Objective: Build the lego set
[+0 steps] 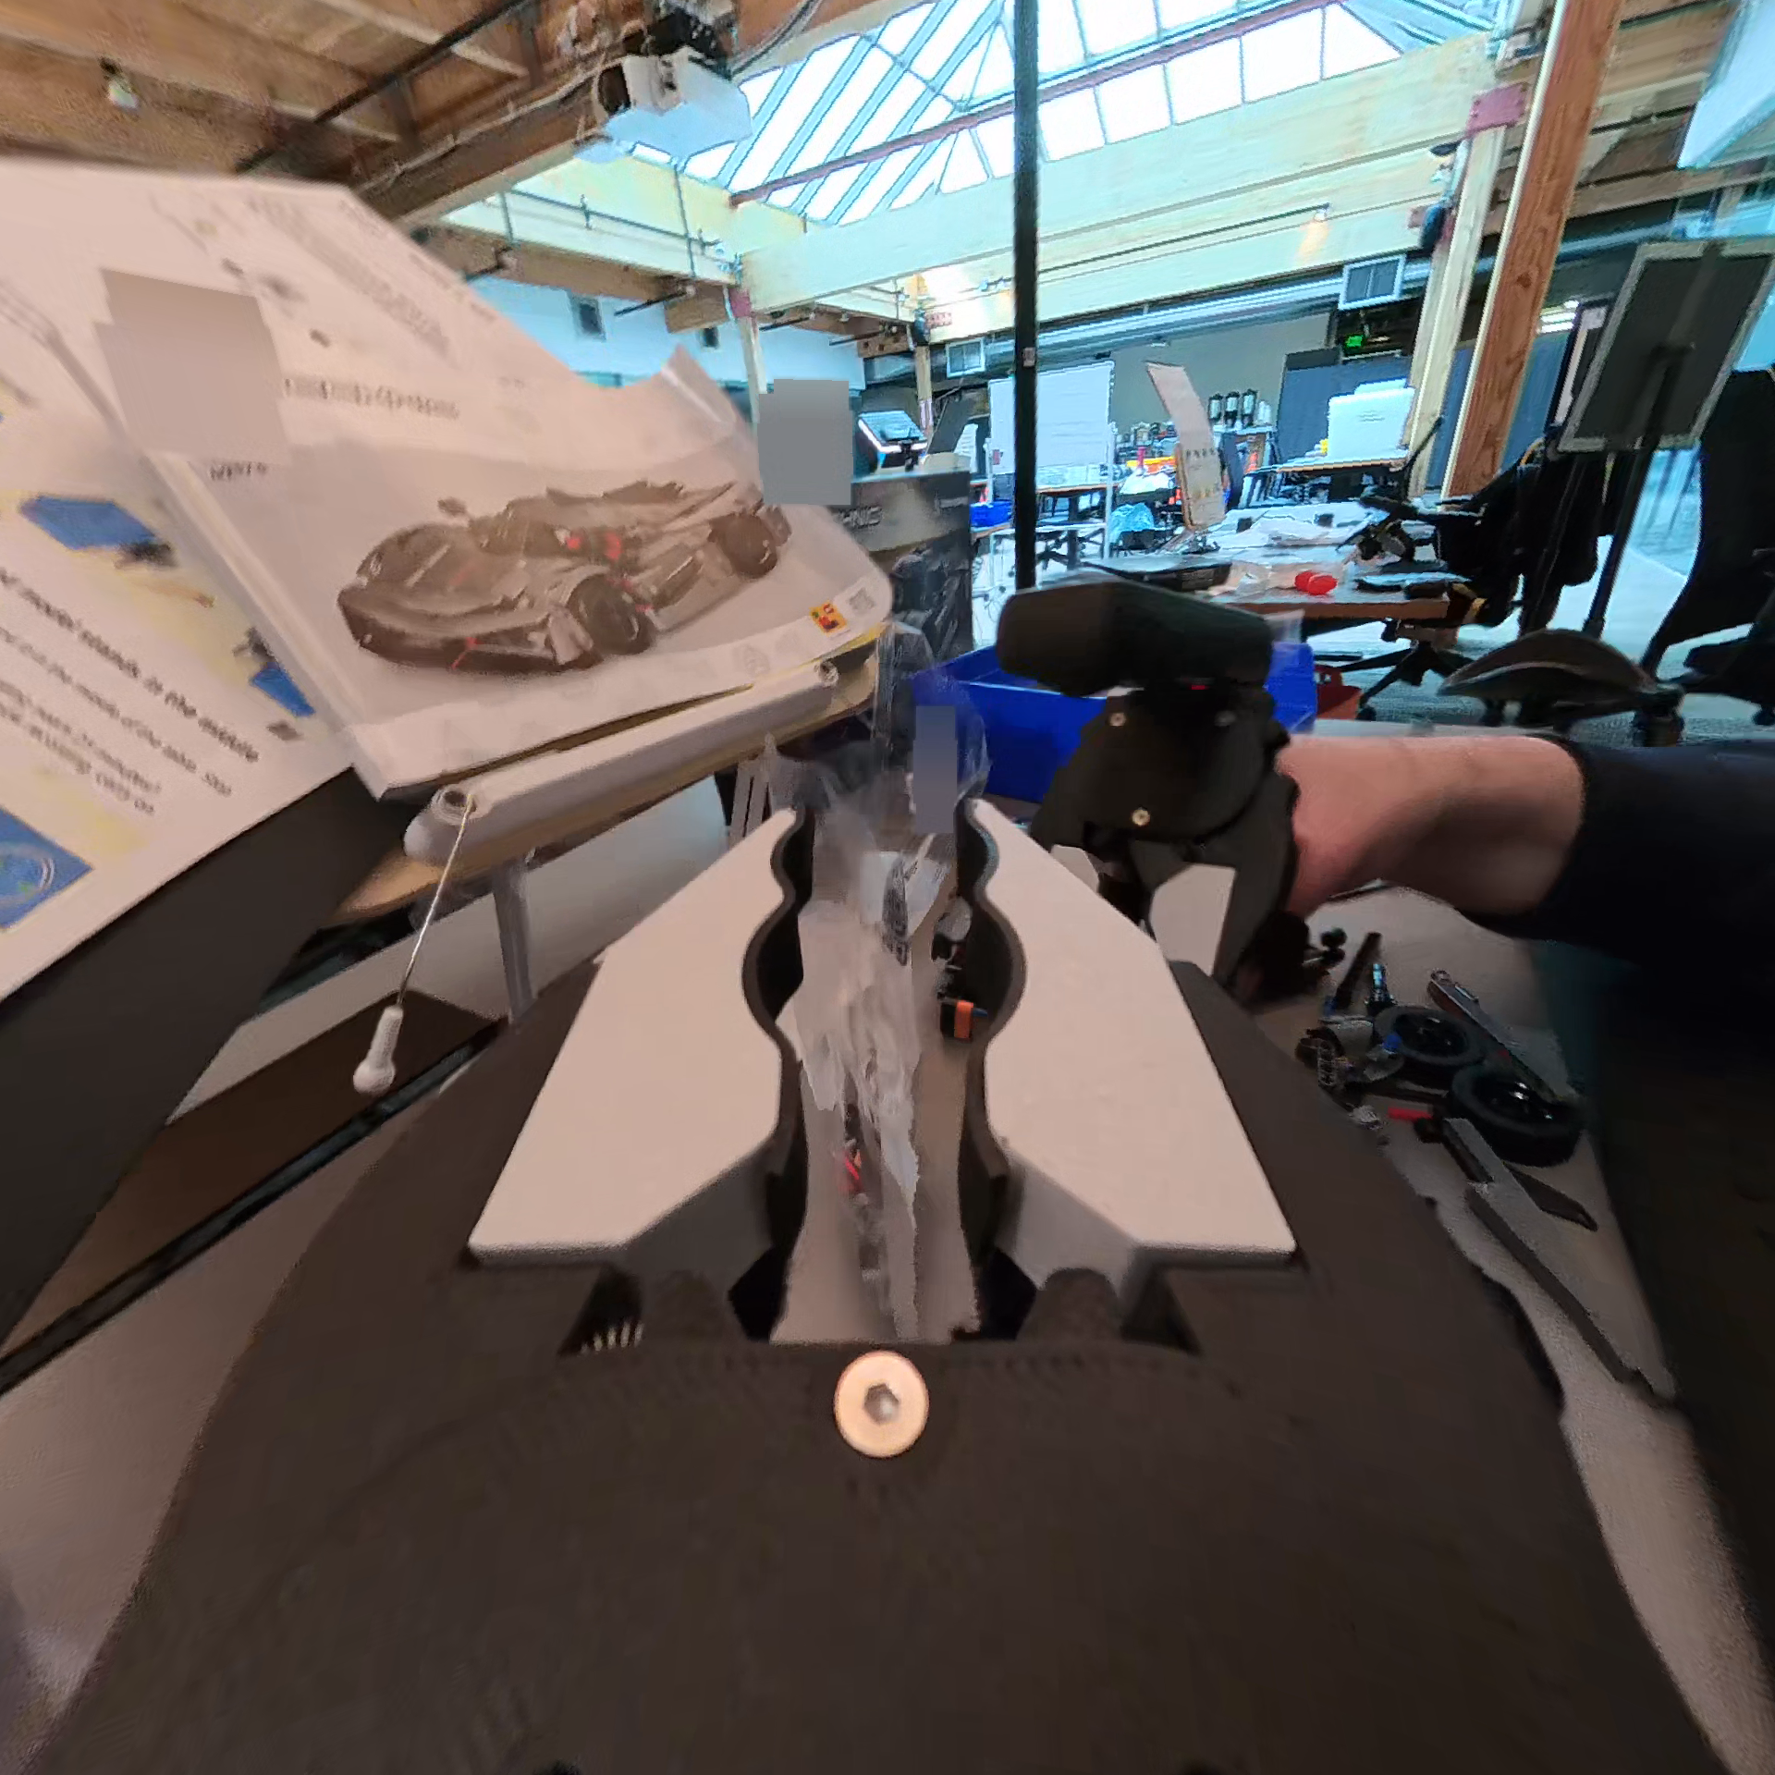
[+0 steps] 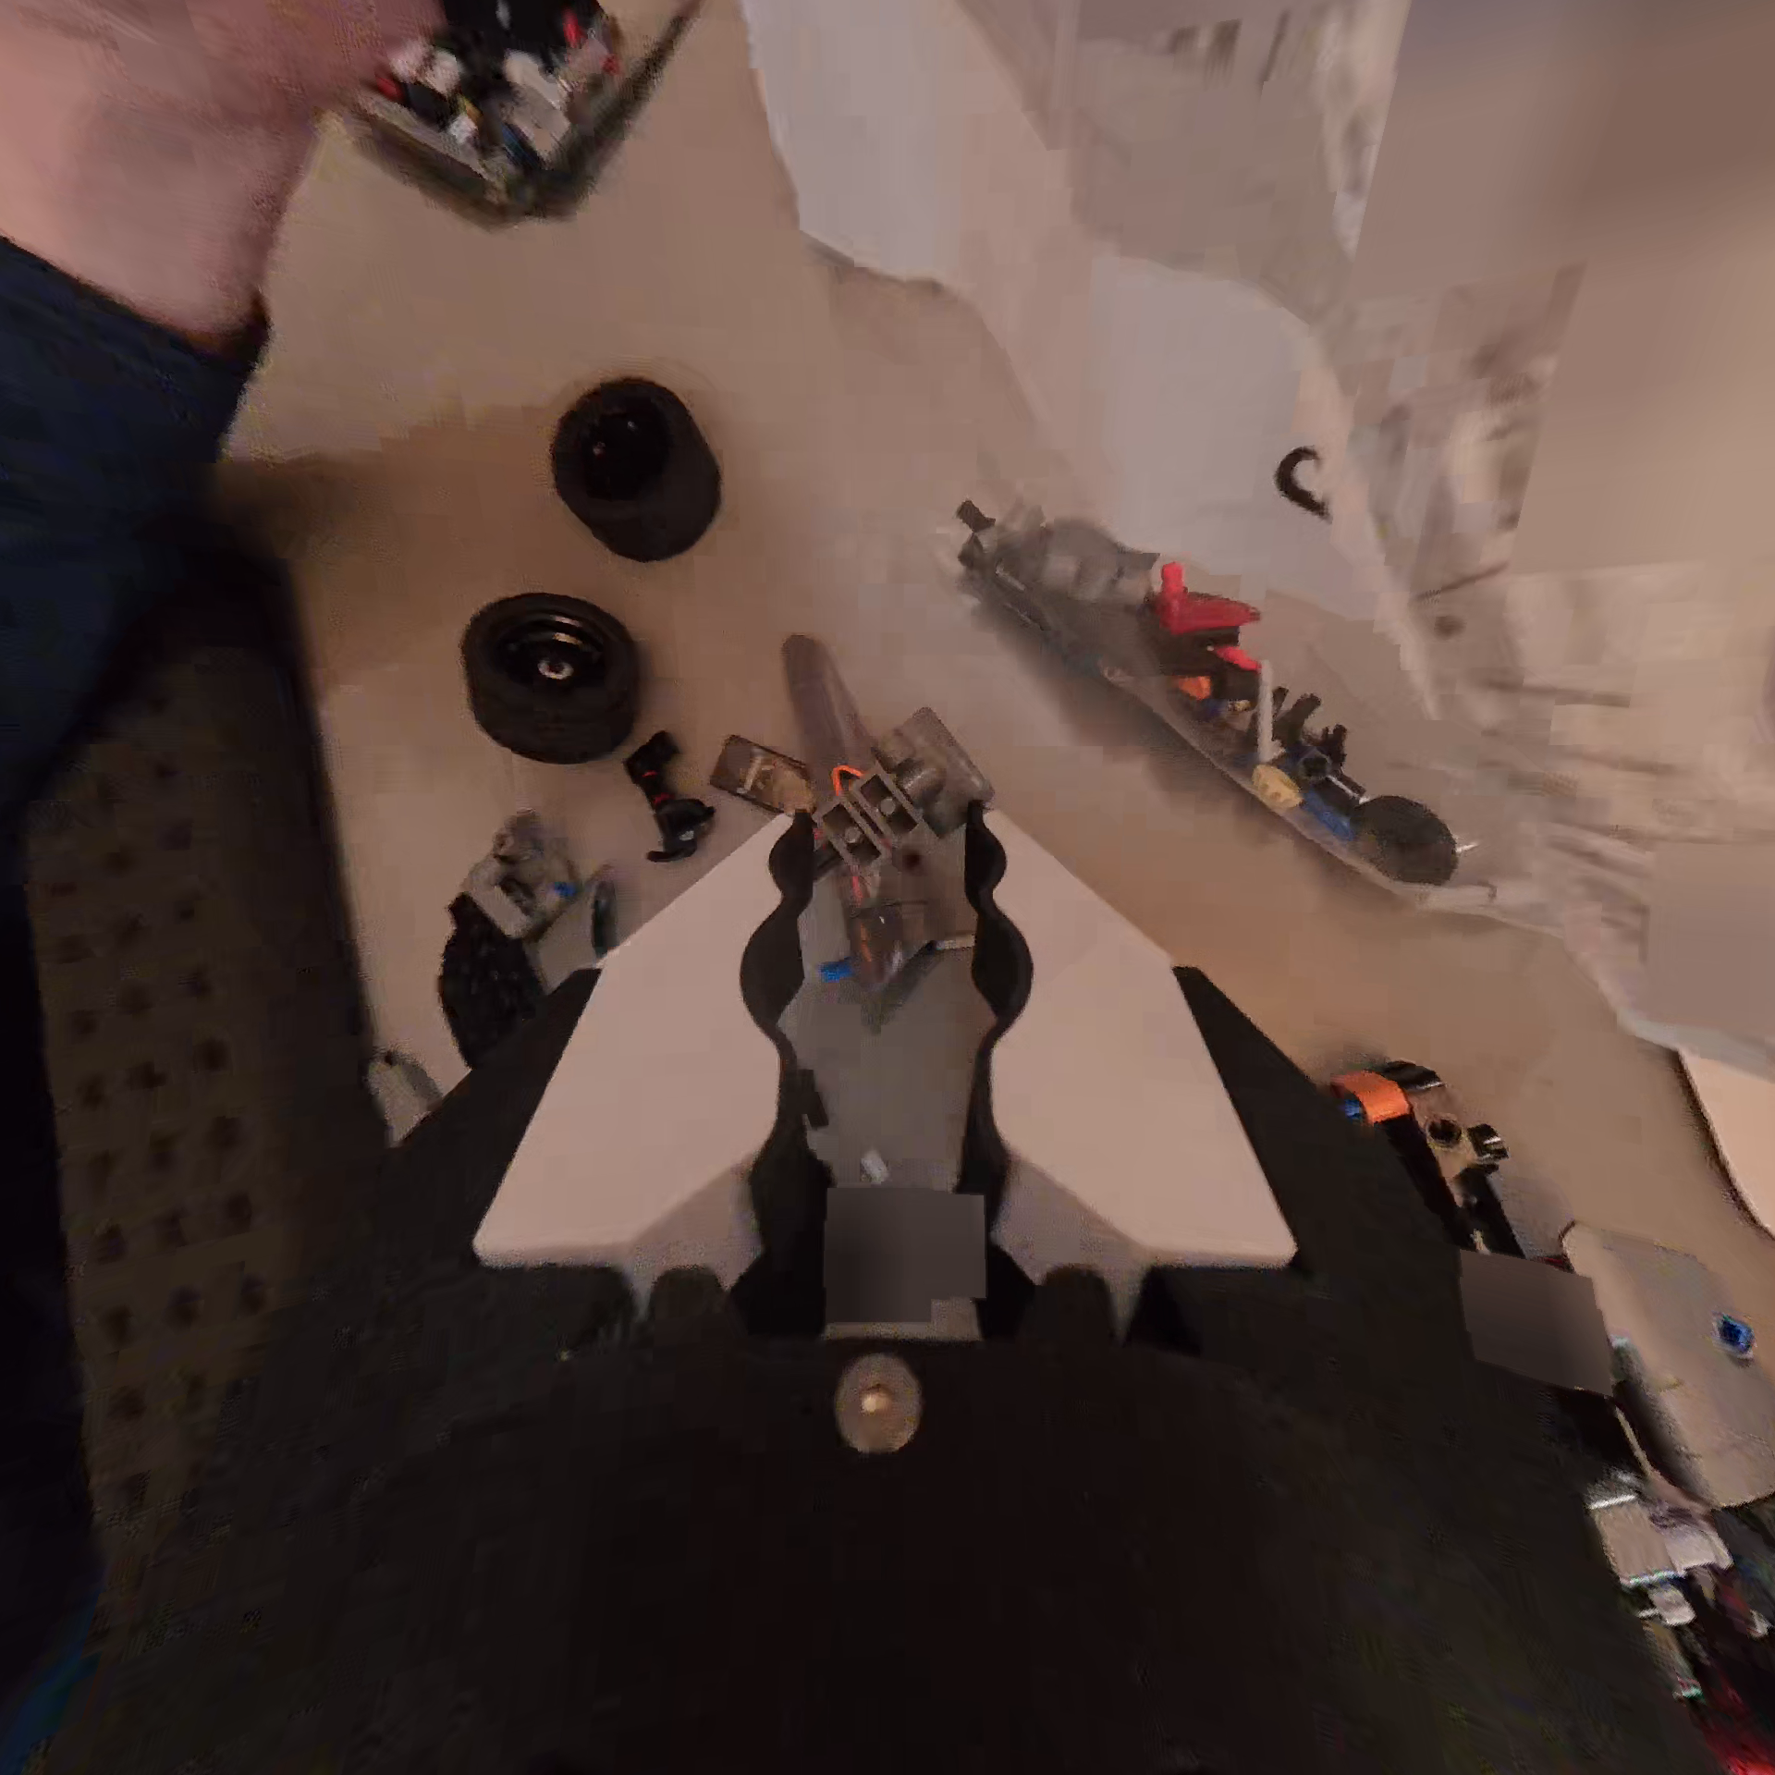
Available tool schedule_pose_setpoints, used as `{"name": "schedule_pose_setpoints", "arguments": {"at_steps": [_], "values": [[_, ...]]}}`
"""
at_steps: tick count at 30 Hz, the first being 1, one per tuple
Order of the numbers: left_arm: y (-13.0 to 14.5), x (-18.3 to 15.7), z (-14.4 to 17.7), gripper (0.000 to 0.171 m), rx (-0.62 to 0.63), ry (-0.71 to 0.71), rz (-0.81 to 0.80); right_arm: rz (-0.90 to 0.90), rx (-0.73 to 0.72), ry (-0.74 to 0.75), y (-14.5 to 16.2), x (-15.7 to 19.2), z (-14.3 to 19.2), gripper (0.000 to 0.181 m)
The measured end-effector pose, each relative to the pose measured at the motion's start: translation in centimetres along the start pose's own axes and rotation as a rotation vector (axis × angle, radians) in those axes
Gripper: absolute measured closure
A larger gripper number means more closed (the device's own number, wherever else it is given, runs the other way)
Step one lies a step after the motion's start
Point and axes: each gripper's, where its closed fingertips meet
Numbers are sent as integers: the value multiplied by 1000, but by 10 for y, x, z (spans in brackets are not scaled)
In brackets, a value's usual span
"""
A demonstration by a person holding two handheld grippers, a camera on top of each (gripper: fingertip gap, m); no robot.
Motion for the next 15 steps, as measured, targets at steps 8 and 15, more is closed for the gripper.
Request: {"name": "schedule_pose_setpoints", "arguments": {"at_steps": [8, 15], "values": [[-3, -60, -14, 139, 76, 144, -149, 23, -273, -243, -5, 45, 83, 152], [9, -121, -51, 136, 164, 333, -247, 90, -424, -350, 3, 74, 137, 152]]}}
Point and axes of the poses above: each gripper's, where its closed fingertips meet, z back along the fingers, y out of its underside, x = y × z across the jaws, and after that the axes turned 3 degrees about z, right-handed
